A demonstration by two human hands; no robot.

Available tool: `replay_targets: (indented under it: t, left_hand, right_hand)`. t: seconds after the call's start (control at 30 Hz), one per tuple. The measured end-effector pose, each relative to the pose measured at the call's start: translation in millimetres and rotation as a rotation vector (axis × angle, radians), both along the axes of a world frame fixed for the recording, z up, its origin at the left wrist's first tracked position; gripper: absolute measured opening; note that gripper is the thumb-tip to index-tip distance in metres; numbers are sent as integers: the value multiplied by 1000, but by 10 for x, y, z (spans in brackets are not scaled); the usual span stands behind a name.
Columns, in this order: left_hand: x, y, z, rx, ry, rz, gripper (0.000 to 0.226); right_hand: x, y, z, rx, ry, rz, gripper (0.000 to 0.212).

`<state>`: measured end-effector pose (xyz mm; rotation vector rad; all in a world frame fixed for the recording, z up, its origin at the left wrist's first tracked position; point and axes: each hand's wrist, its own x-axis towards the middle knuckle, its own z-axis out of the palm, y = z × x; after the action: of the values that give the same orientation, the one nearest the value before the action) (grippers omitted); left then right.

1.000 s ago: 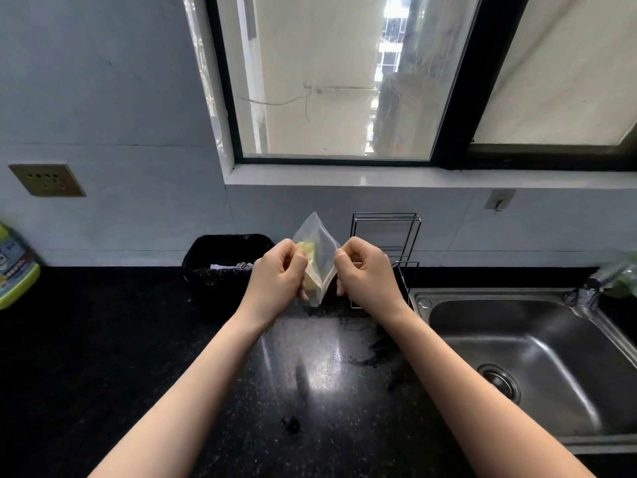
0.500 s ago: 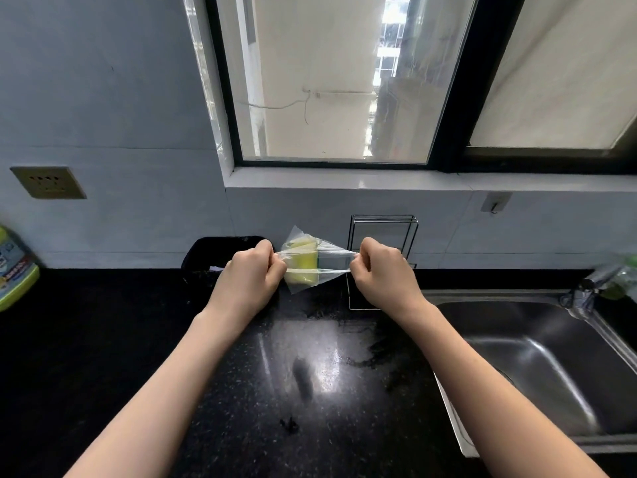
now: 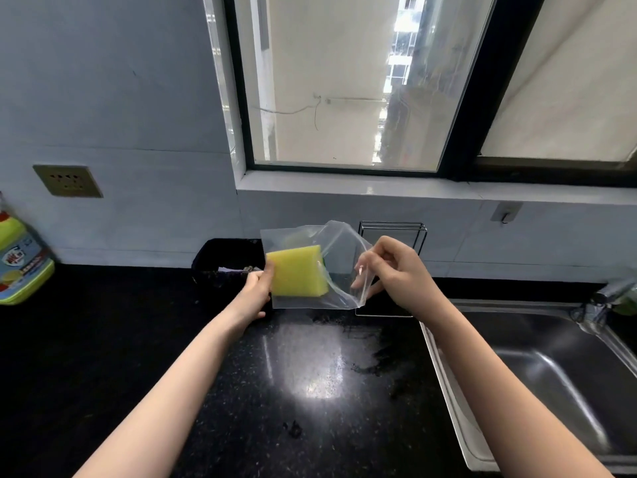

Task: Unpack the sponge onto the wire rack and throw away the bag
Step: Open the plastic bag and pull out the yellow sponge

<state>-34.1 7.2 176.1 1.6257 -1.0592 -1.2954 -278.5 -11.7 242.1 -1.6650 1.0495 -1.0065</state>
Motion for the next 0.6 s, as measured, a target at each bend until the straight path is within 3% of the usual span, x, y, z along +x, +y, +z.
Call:
replay_targets:
  t: [0.13, 0.27, 0.37, 0.43, 0.6]
  left_hand:
    - [17, 14, -34, -94, 208, -20, 96]
    - [42, 33, 79, -237, 380, -27, 70]
    - [33, 73, 147, -275, 385, -76, 52]
    - [10, 106, 187, -294, 372, -80, 49]
    - [-52, 143, 186, -331, 296, -87, 74]
  right_hand:
    - [-96, 4, -10, 102, -107, 8, 18]
    - [-175, -37, -115, 68, 24, -110, 20]
    - [-220, -61, -177, -121, 225, -317, 22]
    - [-221, -45, -177, -193, 261, -375, 24]
    - [-154, -25, -172, -108, 140, -181, 8]
